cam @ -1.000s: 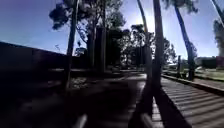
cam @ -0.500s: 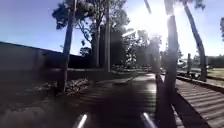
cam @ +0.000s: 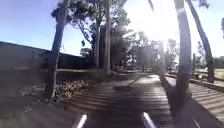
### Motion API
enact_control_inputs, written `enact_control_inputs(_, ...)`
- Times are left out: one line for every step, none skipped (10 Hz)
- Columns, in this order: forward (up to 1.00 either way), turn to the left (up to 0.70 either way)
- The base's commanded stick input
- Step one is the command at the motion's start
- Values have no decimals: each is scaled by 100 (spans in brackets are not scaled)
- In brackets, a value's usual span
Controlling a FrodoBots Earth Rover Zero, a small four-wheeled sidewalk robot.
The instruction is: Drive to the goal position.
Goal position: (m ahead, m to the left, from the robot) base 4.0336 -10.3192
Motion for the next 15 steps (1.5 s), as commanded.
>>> enact_control_inputs(100, 0)
enact_control_inputs(100, -14)
enact_control_inputs(100, -31)
enact_control_inputs(100, -40)
enact_control_inputs(100, -40)
enact_control_inputs(100, 0)
enact_control_inputs(100, 0)
enact_control_inputs(100, 0)
enact_control_inputs(100, 0)
enact_control_inputs(100, 0)
enact_control_inputs(100, -4)
enact_control_inputs(100, -12)
enact_control_inputs(100, -20)
enact_control_inputs(100, -30)
enact_control_inputs(100, -40)
